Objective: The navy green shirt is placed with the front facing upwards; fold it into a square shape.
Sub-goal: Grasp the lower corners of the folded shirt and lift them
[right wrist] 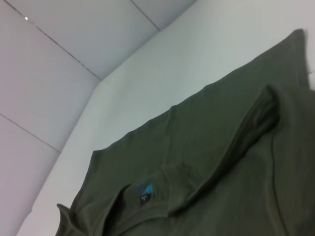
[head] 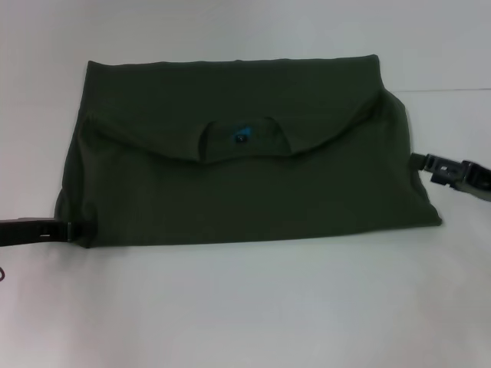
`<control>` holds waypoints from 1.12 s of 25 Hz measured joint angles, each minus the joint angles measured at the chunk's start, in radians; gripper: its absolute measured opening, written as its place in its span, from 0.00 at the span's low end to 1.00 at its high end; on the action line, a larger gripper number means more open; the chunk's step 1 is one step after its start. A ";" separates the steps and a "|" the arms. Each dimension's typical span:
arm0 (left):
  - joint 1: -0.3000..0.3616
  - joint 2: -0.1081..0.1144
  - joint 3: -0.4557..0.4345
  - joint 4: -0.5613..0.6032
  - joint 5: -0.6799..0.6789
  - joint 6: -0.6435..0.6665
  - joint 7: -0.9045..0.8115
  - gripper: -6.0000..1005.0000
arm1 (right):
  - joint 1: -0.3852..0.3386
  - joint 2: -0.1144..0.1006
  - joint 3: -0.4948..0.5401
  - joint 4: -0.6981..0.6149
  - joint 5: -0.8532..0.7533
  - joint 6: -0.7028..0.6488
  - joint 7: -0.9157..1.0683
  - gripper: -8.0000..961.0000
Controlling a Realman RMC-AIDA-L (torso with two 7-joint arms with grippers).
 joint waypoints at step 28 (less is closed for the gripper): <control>-0.006 0.010 -0.003 0.016 -0.001 0.026 0.002 0.05 | 0.281 -0.049 -0.099 -0.158 -0.708 -0.059 0.624 0.95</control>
